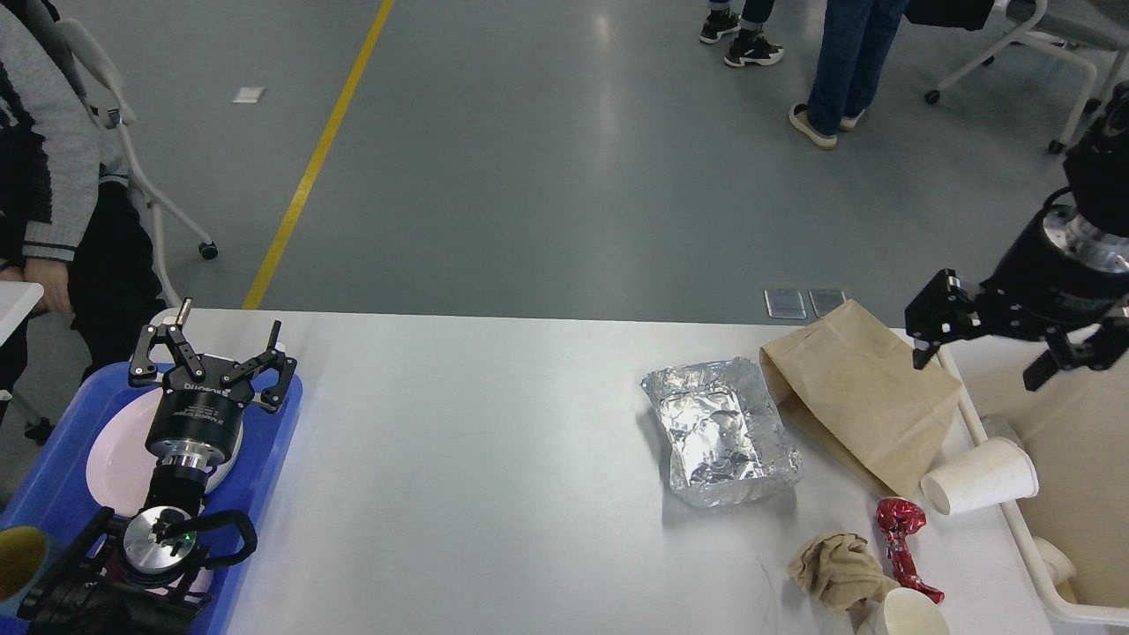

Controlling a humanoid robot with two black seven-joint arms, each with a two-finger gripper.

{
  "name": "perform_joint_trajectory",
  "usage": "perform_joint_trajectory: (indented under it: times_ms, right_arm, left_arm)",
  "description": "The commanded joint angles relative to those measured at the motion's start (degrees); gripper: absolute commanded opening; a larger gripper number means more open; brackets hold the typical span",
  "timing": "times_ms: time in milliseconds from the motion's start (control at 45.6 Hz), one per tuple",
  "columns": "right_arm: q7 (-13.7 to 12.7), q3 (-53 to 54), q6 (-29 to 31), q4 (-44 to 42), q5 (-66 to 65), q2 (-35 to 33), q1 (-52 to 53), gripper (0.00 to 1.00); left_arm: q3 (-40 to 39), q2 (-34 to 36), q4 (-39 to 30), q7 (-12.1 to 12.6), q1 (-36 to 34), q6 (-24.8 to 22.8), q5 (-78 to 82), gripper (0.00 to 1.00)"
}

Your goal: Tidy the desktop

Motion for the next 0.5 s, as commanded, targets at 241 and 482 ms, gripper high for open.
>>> perform_joint_trajectory:
  times_ms: [241,482]
  right_arm:
    - [-0.3,-0.3,-9.2,17.2,4.4,6.2,14.6,1.00]
    - [-0.3,0.0,-12.7,21.0,4.2,5.4,17.8,1.00]
  left_arm:
    - [0.0,0.0,0.0,0.0,0.0,0.0,0.0,0.96]
    - [0.0,0.0,0.0,0.0,0.0,0.0,0.0,0.96]
